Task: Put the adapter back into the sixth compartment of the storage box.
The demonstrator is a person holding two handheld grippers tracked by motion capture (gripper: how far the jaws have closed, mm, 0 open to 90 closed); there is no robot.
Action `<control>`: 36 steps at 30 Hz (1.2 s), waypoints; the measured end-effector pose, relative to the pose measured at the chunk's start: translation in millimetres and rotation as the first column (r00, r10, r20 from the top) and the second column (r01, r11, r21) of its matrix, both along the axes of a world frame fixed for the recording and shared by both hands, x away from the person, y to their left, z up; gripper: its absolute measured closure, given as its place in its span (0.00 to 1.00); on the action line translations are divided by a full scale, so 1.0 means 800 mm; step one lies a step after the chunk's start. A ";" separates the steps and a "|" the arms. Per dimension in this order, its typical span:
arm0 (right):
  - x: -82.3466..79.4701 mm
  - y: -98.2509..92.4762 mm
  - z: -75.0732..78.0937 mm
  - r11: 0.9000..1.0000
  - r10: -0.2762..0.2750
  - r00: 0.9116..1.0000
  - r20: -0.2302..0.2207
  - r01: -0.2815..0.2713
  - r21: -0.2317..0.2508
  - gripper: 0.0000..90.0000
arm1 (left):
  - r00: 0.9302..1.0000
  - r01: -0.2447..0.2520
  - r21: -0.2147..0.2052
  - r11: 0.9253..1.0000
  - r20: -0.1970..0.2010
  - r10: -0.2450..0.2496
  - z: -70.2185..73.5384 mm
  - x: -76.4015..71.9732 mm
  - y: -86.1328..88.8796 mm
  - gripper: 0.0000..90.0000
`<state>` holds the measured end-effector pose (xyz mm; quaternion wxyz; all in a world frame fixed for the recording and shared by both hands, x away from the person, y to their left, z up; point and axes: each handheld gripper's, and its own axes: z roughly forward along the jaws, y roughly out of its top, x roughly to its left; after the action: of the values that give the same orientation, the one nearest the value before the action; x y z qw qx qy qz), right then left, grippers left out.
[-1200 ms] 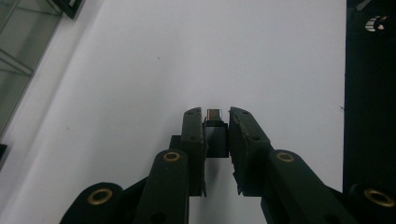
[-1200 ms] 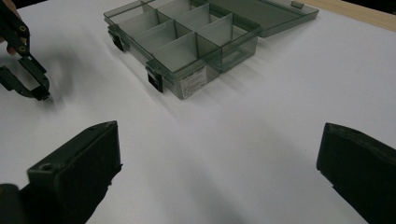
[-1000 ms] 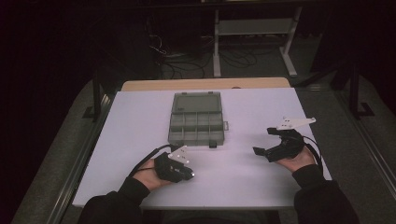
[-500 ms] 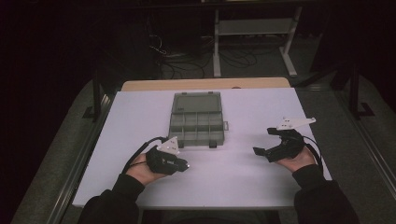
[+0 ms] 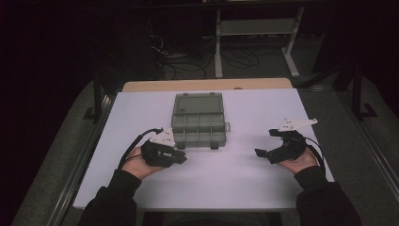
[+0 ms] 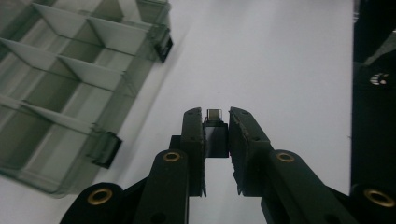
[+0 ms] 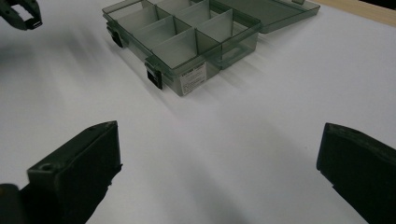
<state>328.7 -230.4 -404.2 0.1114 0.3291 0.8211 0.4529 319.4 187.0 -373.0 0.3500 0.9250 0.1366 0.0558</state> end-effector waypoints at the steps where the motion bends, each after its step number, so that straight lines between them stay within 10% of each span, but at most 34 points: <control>1: 0.000 0.000 0.000 1.000 0.000 1.000 0.000 0.000 0.000 0.00 | 1.000 0.000 -0.003 1.000 0.003 0.000 0.001 0.002 0.000 0.85; 36: 0.000 0.001 -0.001 1.000 0.010 1.000 -0.009 -0.010 -0.003 0.00 | 0.999 -0.030 0.033 0.999 0.010 0.030 0.032 0.046 -0.013 0.85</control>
<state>329.0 -229.2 -405.1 0.1058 0.3269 0.8238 0.4509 356.5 176.3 -347.0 0.3343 0.9283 0.1480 0.0676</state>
